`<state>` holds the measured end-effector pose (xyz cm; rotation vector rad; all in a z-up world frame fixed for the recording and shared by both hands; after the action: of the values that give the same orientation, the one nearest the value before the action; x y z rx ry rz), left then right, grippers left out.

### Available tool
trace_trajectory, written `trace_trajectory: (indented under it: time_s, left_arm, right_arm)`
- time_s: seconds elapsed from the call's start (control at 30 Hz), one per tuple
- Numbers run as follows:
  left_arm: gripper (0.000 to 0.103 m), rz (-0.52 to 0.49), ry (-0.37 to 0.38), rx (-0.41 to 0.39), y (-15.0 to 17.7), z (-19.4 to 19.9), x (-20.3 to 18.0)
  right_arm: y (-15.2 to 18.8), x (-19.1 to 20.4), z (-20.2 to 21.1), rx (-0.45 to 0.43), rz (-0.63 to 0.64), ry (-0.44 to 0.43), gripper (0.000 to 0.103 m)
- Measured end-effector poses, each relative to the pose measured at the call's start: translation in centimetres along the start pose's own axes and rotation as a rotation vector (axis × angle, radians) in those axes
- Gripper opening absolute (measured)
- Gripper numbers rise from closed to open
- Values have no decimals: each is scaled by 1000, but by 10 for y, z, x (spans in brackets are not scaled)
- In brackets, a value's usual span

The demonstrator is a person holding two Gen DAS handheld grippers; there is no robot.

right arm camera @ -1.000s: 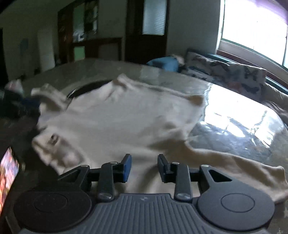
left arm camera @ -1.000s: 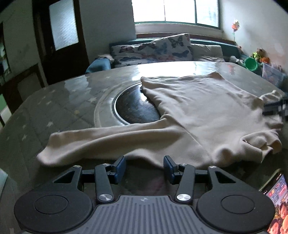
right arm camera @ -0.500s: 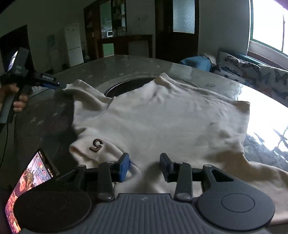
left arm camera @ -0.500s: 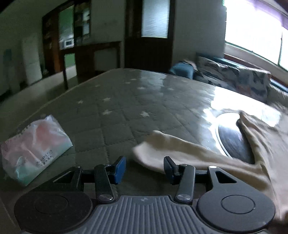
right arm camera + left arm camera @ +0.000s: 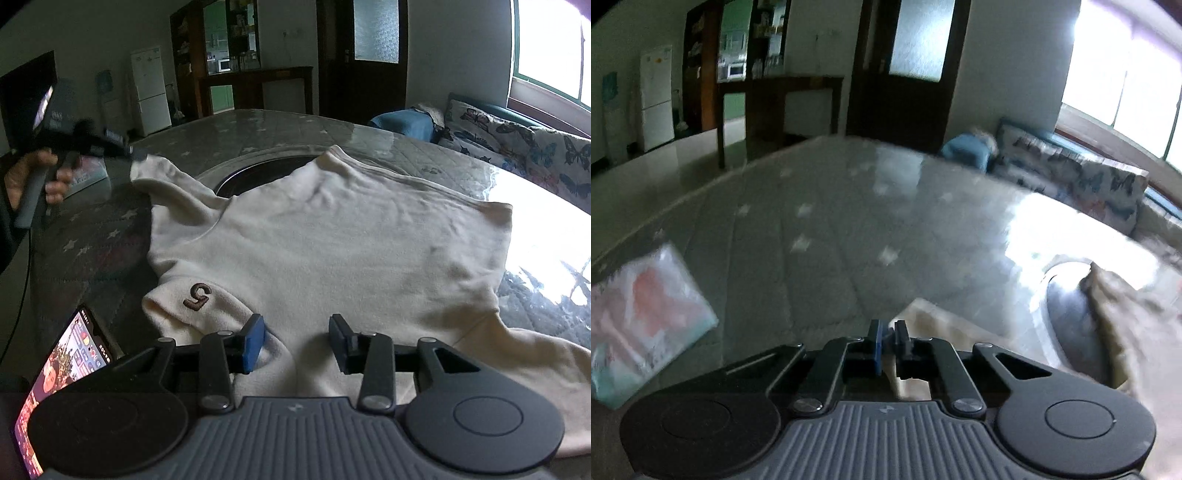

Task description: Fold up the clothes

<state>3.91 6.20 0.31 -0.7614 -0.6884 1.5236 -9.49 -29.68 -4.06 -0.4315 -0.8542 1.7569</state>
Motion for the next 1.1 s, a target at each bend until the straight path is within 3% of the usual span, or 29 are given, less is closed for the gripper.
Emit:
trace_trajectory:
  time_s: [0.13, 0.3, 0.6, 0.63, 0.67, 0.7, 0.87, 0.93, 1.1]
  left_arm:
    - [6, -47, 94, -77, -28, 26, -37]
    - [6, -132, 289, -149, -46, 63, -114]
    - [8, -286, 722, -156, -13, 124, -263]
    - [12, -316, 754, -151, -6, 128, -276]
    - [23, -346, 786, -145, 2, 131, -288]
    - [28, -382, 796, -148, 9, 133, -296]
    - [29, -454, 745, -149, 20, 123, -275]
    - [35, -470, 681, -132, 23, 110, -249]
    - [37, -581, 505, -26, 55, 79, -191]
  right_arm:
    - [-2, -2, 1, 1, -29, -12, 40]
    - [-4, -5, 4, -10, -57, -18, 40]
    - [-6, -27, 11, -33, -164, -10, 40]
    - [-5, -29, 11, -31, -179, -8, 40]
    - [-4, -32, 12, -30, -190, -9, 40]
    - [-2, -34, 12, -27, -207, -12, 40]
    - [4, -42, 17, -24, -241, -25, 40]
    - [4, -44, 20, -25, -249, -29, 40]
    - [4, -51, 26, -21, -301, -63, 42]
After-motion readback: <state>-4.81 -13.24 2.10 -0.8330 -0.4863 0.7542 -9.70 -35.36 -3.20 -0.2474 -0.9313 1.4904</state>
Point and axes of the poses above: each gripper's, at about its wrist camera, not at the fingertips, and z roughly against the way its jaws point, x to its left, y to its underside, the point moved 7 cm from there along -z, roughly the way its jaws point, and after that the axes turned 5 degrees about -z, right-handed, at the moved point
